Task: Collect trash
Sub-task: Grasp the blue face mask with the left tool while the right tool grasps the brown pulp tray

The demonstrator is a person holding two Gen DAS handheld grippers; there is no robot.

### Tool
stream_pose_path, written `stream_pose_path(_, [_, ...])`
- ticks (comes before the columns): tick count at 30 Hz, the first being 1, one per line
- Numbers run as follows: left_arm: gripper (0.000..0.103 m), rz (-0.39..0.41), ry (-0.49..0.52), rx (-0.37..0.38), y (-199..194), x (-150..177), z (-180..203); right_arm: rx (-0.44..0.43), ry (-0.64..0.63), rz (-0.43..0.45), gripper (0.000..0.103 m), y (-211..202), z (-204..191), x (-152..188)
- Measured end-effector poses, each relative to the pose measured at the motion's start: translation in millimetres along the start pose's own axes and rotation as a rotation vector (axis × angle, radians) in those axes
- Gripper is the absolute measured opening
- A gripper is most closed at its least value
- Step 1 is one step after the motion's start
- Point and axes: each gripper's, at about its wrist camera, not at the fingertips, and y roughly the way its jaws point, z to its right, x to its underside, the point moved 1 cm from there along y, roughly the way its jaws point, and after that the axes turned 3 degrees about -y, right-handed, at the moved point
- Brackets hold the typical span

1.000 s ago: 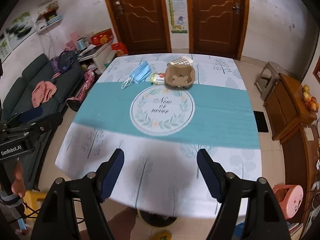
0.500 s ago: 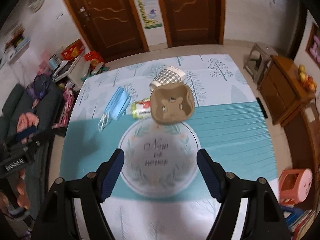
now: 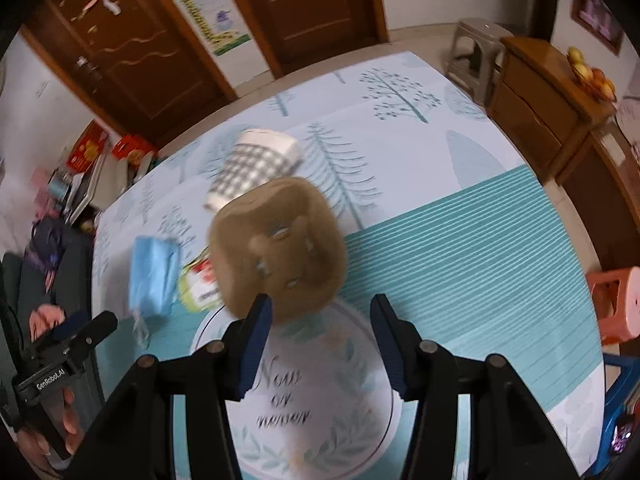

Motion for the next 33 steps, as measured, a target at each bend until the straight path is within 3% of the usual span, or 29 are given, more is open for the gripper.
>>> stream_pose_path(8, [0.080, -0.040, -0.001, 0.032, 36.9, -17.4, 3.5, -0.017, 0.030, -0.005, 0.051, 27.0, 4.5, -15.5])
stream_pose_path(9, [0.077, -0.047, 0.000, 0.033, 41.1, -19.1, 3.8, -0.019, 0.030, -0.005, 0.046, 29.1, 3.8, -15.8])
stream_pose_path(11, [0.067, -0.064, -0.001, 0.044, 48.8, -21.5, 5.4, -0.036, 0.029, -0.016, 0.032, 35.7, 1.7, -16.9])
stream_pose_path(14, [0.040, -0.107, -0.005, 0.071, 60.3, -21.1, 8.7, -0.056, 0.030, -0.042, 0.011, 45.5, -1.2, -14.1])
stream_pose_path(16, [0.014, -0.120, -0.007, 0.084, 64.9, -18.4, 10.3, -0.066, 0.033, -0.026, 0.011, 44.1, -1.5, -11.3])
stream_pose_path(18, [0.008, -0.103, -0.012, 0.102, 63.6, -15.8, 11.3, -0.078, 0.033, -0.016, 0.010, 40.4, -1.7, -6.0])
stream_pose_path(26, [0.005, -0.045, -0.008, 0.103, 20.6, 12.9, 19.8, -0.084, 0.055, 0.032, 0.007, 3.1, 11.5, 31.6])
stream_pose_path(33, [0.005, 0.015, 0.021, 0.123, -51.9, 72.5, 40.4, -0.126, 0.088, 0.067, 0.007, -50.2, 39.8, 88.9])
